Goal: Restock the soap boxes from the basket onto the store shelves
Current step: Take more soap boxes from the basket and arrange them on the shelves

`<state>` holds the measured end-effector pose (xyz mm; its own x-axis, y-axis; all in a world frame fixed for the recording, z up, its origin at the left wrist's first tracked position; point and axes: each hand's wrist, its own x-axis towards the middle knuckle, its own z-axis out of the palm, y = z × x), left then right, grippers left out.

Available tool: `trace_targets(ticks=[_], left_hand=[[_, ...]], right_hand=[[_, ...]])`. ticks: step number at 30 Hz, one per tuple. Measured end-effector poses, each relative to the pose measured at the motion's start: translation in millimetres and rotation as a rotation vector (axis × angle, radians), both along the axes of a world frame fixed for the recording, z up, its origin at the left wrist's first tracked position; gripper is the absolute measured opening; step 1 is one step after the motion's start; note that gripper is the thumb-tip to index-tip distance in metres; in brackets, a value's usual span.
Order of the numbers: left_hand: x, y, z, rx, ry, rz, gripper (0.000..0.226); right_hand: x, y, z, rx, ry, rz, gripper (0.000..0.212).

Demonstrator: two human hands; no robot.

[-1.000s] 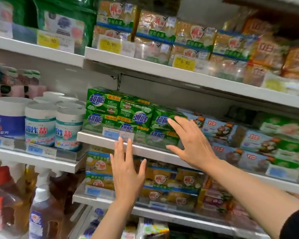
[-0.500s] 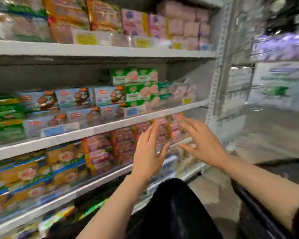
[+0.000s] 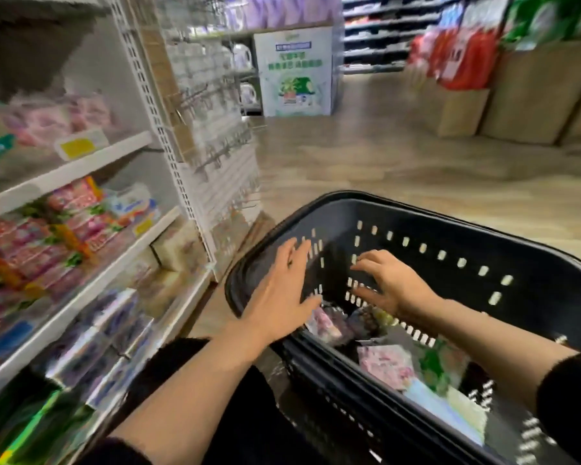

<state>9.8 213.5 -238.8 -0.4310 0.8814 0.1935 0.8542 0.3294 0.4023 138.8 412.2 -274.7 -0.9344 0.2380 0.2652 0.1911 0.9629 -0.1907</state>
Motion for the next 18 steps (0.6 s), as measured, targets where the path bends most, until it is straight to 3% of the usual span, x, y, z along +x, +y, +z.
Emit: trace_targets(ticks=[5,9,14,16,18], left_hand=[[-4,35,-20,-0.29,0.031,-0.149,0.091],[-7,64,-26,-0.496,0.124,-0.294,0.09],[12,106,-56,-0.8,0.129,-0.47,0.097],[24,120,-65,-0.866,0.111,-0.52,0.089],[35,133,-71,-0.869,0.047,-0.577,0.079]], right_hand=[[38,32,-34,-0.207,-0.312,-0.156,0.027],[56,44,-59,-0.444,-0.824,-0.249,0.048],[67,44,-76,-0.837,-1.197,-0.31,0.057],[68,33,-81,-0.847,-1.275,-0.293,0.071],[69,17,-88,-0.743,-1.296,-0.233,0.071]])
